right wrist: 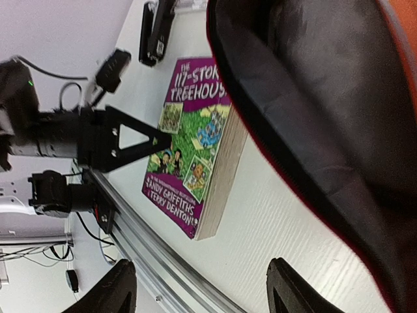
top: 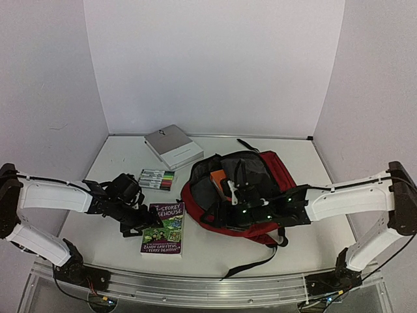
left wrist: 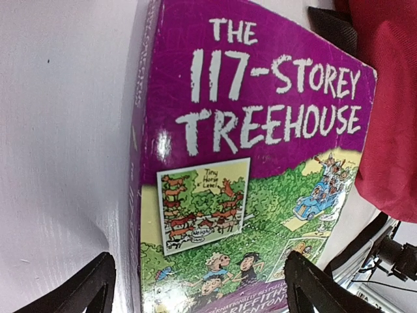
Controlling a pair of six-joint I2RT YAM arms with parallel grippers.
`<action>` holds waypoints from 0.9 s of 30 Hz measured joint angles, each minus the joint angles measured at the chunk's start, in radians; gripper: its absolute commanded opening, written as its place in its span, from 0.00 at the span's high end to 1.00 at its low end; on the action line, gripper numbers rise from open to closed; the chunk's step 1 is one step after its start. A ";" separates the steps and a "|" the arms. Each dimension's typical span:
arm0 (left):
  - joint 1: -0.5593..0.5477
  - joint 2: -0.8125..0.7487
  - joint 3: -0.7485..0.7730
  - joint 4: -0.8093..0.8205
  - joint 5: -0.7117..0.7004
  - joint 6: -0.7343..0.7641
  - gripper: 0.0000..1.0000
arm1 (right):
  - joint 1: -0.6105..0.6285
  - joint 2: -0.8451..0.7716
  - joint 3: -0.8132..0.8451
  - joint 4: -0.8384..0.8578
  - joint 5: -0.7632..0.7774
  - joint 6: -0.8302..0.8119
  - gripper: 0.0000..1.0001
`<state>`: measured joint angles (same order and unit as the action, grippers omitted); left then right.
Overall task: Pack the student bag
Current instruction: Pick up the book from the center of the board.
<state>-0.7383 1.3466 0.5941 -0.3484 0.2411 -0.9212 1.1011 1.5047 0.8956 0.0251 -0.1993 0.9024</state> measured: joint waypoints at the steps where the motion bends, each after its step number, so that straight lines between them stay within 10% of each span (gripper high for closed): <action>1: 0.000 -0.005 0.000 0.001 -0.005 -0.009 0.14 | 0.020 0.042 0.010 0.016 -0.003 0.010 0.33; 27: 0.009 0.035 -0.020 0.047 -0.033 -0.073 0.47 | 0.083 0.586 0.319 0.161 -0.026 0.094 0.52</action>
<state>-0.7293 1.3814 0.5743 -0.3017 0.2079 -0.9937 1.1839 2.0908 1.2149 0.1862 -0.2250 0.9961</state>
